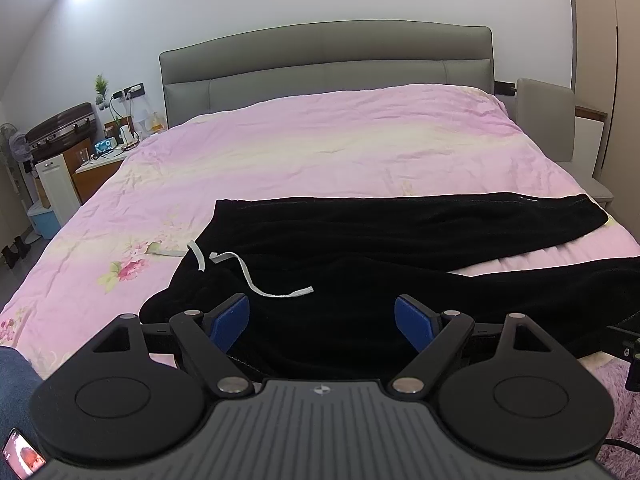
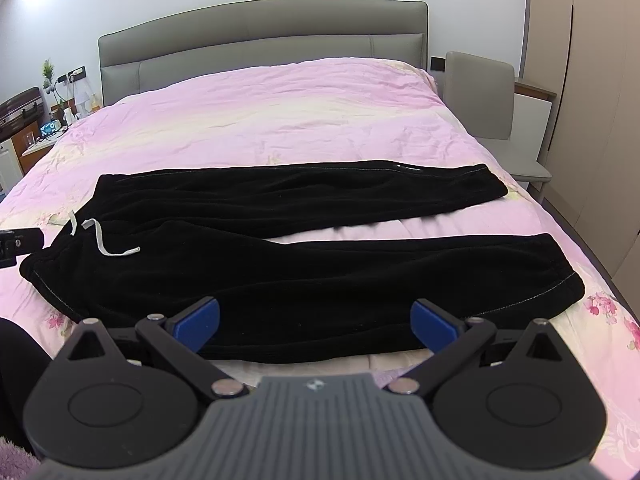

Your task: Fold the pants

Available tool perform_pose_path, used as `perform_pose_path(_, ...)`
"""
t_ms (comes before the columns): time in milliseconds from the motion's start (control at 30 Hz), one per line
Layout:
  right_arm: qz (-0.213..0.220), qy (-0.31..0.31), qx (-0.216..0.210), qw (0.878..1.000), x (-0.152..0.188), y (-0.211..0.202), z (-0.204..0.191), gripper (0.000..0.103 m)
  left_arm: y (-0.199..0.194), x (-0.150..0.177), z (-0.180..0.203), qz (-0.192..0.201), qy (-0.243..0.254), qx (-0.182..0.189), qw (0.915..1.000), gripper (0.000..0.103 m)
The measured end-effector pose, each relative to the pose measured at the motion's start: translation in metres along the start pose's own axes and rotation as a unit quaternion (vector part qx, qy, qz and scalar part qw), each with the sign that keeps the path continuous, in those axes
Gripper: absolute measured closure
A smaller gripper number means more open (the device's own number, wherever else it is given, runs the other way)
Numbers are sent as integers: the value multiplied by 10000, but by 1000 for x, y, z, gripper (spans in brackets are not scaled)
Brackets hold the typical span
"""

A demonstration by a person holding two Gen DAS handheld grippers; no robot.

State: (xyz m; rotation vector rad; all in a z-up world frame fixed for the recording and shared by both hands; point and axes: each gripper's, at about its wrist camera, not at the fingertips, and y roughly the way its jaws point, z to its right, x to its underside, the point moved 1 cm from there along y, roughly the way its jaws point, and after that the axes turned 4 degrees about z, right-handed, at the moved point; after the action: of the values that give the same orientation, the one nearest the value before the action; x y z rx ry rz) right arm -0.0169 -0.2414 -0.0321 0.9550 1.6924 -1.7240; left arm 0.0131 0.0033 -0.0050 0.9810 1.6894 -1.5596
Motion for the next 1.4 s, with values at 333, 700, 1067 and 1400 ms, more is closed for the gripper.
perform_pose_path(333, 16, 15, -13, 10000, 1, -1, 0, 5, 0, 0, 1, -8, 9, 1, 10000, 6)
perform_pose_path(700, 31, 70, 23, 10000, 0, -2, 0, 5, 1, -2, 0, -33, -6, 46, 10000, 6)
perform_pose_path(1067, 56, 105, 18, 9999, 2, -4, 0, 5, 0, 0, -3, -14, -28, 78, 10000, 6)
perform_pose_path(1400, 5, 111, 53, 9999, 1, -4, 2, 5, 0, 2, -5, 6, -23, 114, 9999, 6)
